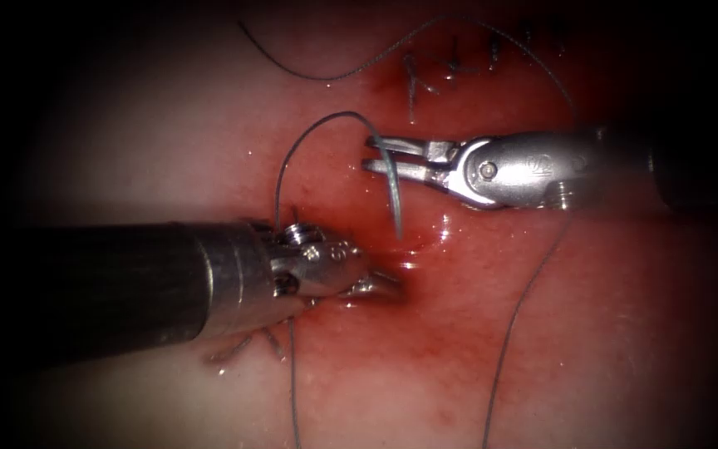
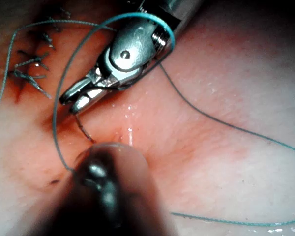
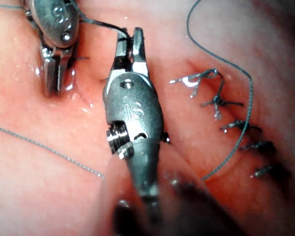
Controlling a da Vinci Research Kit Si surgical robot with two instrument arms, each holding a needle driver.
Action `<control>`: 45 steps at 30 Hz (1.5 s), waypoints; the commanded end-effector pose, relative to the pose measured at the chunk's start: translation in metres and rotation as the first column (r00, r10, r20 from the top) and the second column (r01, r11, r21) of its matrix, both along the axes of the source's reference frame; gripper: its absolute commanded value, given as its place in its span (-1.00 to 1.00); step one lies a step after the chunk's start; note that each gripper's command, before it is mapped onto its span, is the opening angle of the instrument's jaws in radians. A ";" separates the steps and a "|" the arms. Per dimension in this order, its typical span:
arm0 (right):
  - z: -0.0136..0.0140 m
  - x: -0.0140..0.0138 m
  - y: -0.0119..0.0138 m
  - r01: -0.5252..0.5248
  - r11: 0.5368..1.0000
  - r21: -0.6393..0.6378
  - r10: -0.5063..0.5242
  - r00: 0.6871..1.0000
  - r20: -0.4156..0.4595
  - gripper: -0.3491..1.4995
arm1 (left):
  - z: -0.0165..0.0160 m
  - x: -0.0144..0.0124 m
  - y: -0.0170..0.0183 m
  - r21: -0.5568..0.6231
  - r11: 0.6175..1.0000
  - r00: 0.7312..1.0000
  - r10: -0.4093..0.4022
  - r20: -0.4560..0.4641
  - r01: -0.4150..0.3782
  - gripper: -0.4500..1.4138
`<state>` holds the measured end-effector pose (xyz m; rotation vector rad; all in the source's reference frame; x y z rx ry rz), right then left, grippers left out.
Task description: Wound Closure
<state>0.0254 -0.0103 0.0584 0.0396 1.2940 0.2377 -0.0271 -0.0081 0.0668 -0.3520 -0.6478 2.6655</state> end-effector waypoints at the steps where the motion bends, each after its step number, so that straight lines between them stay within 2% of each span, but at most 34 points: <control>1: 0.0009 0.0008 -0.0006 0.049 0.999 0.018 -0.050 0.998 0.032 -1.00 | 0.0003 -0.0003 -0.0003 0.003 1.000 1.000 0.008 -0.001 -0.008 -0.35; 2: 0.0010 0.0008 -0.0009 0.095 0.995 -0.018 -0.094 0.993 0.067 -1.00 | 0.0003 -0.0002 -0.0004 0.005 1.000 1.000 0.012 -0.005 -0.012 -0.33; 4: 0.0014 0.0009 -0.0018 0.128 0.989 -0.074 -0.122 0.989 0.078 -1.00 | 0.0002 0.0002 -0.0005 0.011 1.000 1.000 0.019 -0.006 -0.019 -0.33; 13: 0.0015 0.0012 -0.0035 0.130 0.986 -0.104 -0.125 0.991 0.053 -1.00 | 0.0000 0.0007 -0.0004 0.019 0.999 1.000 0.028 0.001 -0.028 -0.30; 20: 0.0016 0.0010 -0.0034 0.128 0.988 -0.082 -0.124 0.991 0.052 -1.00 | 0.0000 0.0008 -0.0004 0.021 0.999 1.000 0.031 0.000 -0.031 -0.26; 22: 0.0016 0.0009 -0.0033 0.125 0.991 -0.057 -0.122 0.991 0.048 -1.00 | -0.0001 0.0009 -0.0003 0.021 0.999 1.000 0.032 0.000 -0.032 -0.26; 25: 0.0013 0.0008 -0.0027 0.077 0.996 0.044 -0.078 0.997 0.028 -1.00 | -0.0001 0.0009 -0.0003 0.021 0.999 1.000 0.031 0.000 -0.031 -0.26; 30: 0.0010 0.0006 -0.0011 -0.030 0.969 0.246 0.024 0.999 0.027 -1.00 | -0.0001 0.0008 -0.0004 0.021 0.999 1.000 0.031 0.000 -0.031 -0.26; 36: 0.0013 0.0002 0.0016 -0.123 0.951 0.285 0.121 0.992 0.024 -1.00 | 0.0000 0.0007 -0.0005 0.020 0.999 1.000 0.031 -0.001 -0.030 -0.26; 45: 0.0027 -0.0002 0.0044 -0.201 0.871 0.448 0.213 0.977 0.023 -1.00 | 0.0000 0.0007 -0.0006 0.022 0.999 1.000 0.031 0.000 -0.031 -0.26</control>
